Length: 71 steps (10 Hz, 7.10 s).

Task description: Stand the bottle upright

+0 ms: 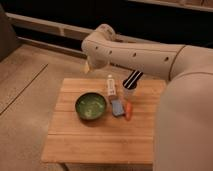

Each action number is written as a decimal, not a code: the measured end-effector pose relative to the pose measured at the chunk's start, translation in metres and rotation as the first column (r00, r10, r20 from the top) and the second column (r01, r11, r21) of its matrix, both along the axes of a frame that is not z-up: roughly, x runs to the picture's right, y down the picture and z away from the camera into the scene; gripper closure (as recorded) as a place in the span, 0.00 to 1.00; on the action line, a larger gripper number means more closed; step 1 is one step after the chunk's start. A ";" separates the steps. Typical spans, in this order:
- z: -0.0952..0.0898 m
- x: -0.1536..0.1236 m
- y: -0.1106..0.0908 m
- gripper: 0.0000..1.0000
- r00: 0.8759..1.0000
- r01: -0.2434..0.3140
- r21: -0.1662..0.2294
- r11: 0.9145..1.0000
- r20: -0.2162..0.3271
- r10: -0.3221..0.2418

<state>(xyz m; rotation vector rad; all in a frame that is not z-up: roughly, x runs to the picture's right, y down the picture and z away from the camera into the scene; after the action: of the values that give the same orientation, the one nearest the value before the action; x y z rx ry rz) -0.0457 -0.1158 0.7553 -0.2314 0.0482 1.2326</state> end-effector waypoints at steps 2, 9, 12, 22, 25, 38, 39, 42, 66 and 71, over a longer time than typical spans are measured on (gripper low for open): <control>0.022 0.004 -0.016 0.35 0.999 0.020 0.038 0.999 0.037 -0.022; 0.112 0.111 -0.025 0.35 0.971 -0.233 0.055 0.971 0.063 0.229; 0.112 0.108 -0.024 0.35 0.971 -0.233 0.052 0.971 0.066 0.229; 0.136 0.086 -0.045 0.35 0.978 -0.189 0.119 0.975 0.108 0.177; 0.168 0.086 -0.037 0.35 0.961 -0.235 0.065 0.970 0.167 0.222; 0.202 0.090 -0.021 0.35 0.938 -0.274 -0.020 0.961 0.215 0.272; 0.209 0.090 -0.016 0.35 0.936 -0.277 -0.040 0.960 0.212 0.279; 0.231 0.094 0.001 0.35 0.941 -0.273 -0.114 0.955 0.175 0.290; 0.295 0.090 0.011 1.00 0.945 -0.284 -0.227 0.932 0.101 0.312; 0.269 0.069 -0.038 1.00 0.942 -0.247 -0.126 0.961 0.199 0.269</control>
<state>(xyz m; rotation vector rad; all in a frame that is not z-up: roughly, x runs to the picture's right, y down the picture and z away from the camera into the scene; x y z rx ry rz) 0.0235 -0.1542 1.0247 -0.4685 -0.1120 1.4616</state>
